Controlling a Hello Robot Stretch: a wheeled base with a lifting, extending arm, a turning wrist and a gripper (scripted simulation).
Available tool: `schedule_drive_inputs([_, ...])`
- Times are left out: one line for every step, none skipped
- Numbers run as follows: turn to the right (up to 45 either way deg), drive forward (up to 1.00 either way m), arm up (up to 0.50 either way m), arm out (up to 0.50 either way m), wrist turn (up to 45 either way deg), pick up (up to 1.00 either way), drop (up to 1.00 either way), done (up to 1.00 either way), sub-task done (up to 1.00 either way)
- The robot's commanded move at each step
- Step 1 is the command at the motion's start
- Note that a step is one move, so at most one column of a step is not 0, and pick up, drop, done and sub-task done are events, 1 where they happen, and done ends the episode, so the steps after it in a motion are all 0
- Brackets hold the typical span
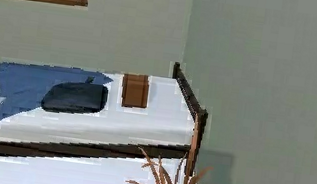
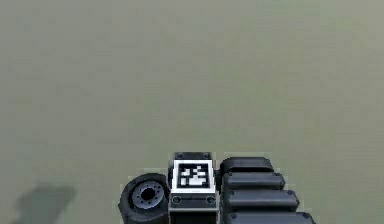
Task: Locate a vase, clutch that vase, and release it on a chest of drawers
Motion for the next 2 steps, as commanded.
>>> schedule_drive_inputs([-45.0, 0.00, 0.00, 0.00, 0.0, 0.00, 0.00, 0.00, 0.00])
schedule_drive_inputs([-39.0, 0.00, 0.00, 0.00, 0.0, 0.00, 0.00, 0.00, 0.00])
